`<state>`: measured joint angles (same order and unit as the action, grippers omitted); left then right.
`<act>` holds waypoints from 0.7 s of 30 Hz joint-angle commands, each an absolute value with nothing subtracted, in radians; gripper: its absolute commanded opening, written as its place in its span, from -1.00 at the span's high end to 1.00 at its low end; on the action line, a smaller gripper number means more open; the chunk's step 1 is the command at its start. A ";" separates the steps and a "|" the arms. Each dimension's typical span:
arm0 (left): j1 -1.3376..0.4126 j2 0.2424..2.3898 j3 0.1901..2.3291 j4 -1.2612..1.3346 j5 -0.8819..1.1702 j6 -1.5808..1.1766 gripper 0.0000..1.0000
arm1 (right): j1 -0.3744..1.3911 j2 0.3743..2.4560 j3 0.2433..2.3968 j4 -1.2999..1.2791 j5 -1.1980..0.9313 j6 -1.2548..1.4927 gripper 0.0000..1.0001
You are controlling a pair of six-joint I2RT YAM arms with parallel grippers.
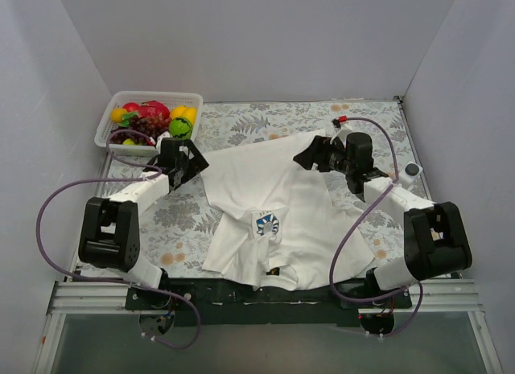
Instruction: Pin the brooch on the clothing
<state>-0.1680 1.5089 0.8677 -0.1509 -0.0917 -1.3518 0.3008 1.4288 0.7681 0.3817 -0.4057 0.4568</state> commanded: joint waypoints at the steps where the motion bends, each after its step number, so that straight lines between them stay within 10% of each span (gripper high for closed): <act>1: -0.192 1.575 0.939 -0.166 -0.147 -1.339 -0.94 | 0.252 1.512 0.882 0.306 -0.293 0.515 -0.64; 21: -0.247 1.827 1.080 -0.120 -0.328 -1.267 -0.36 | 0.104 1.946 1.291 0.058 -0.238 0.543 -0.67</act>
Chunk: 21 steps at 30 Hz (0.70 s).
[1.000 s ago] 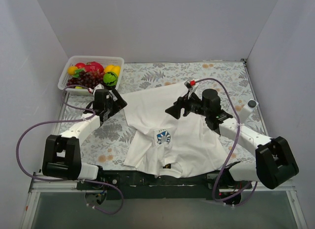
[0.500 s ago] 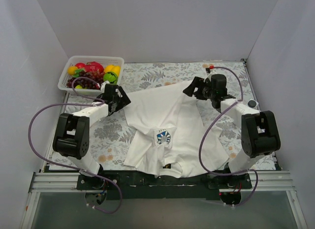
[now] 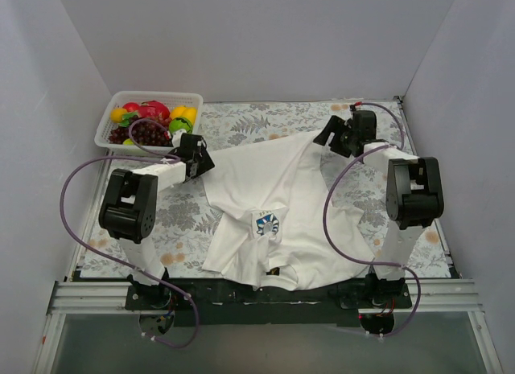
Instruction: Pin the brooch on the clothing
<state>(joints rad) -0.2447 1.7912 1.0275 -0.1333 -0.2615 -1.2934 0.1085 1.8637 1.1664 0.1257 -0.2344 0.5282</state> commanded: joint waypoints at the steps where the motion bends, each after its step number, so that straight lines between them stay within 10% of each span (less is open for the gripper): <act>1: -0.247 1.836 1.081 -0.117 -0.331 -1.267 -0.35 | 0.101 1.965 1.307 0.036 -0.250 0.543 -0.67; 21: -0.273 1.983 1.212 -0.153 -0.370 -1.246 -0.04 | 0.095 2.263 1.591 -0.077 -0.252 0.568 -0.58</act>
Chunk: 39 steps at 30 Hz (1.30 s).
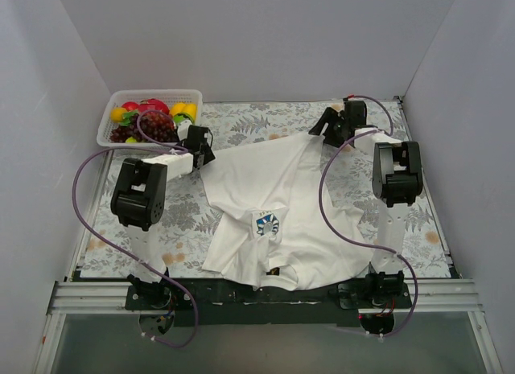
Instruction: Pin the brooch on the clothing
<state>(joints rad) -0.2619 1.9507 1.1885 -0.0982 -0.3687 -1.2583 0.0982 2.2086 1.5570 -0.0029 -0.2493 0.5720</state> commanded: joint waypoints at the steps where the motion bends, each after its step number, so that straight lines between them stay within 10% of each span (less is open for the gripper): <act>1: -0.276 1.986 1.215 -0.153 -0.373 -1.246 0.00 | 0.094 2.260 1.571 -0.052 -0.253 0.568 -0.58; 10: -0.287 2.009 1.236 -0.164 -0.365 -1.230 0.61 | 0.095 2.376 1.692 -0.117 -0.337 0.574 -0.08; 14: -0.288 2.008 1.236 -0.166 -0.362 -1.223 1.00 | 0.095 2.378 1.680 -0.092 -0.356 0.558 0.85; 16: -0.290 2.003 1.239 -0.167 -0.359 -1.221 1.00 | 0.095 2.364 1.669 -0.084 -0.347 0.549 0.97; 39: -0.310 1.692 1.177 -0.160 -0.296 -1.207 1.00 | 0.092 1.913 1.425 0.067 -0.403 0.514 0.97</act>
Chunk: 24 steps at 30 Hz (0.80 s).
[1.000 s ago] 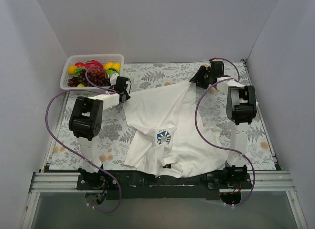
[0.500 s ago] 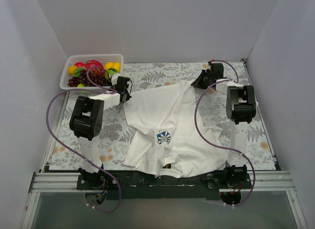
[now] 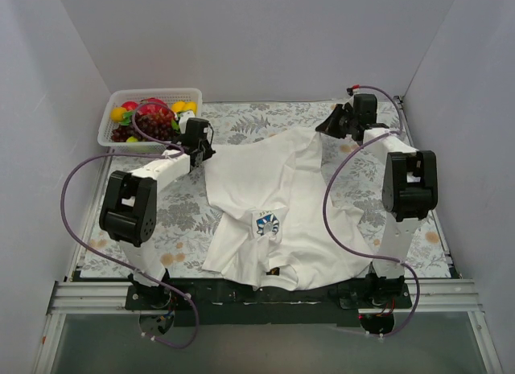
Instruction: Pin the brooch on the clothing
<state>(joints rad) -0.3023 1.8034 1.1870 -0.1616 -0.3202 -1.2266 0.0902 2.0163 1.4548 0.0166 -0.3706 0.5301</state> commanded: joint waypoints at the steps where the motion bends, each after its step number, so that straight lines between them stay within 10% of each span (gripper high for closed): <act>1: -0.308 1.680 1.175 -0.160 -0.293 -1.204 1.00 | 0.092 1.896 1.421 0.066 -0.403 0.512 0.97; 24: -0.308 1.422 1.749 -0.316 -0.218 -1.002 1.00 | 0.092 1.344 1.589 0.018 -0.363 0.463 0.97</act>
<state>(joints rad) -0.3099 1.5078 1.6352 -0.2733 -0.2222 -1.0698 0.0929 1.4479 1.4971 -0.0372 -0.3706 0.4858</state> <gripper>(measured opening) 0.019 0.029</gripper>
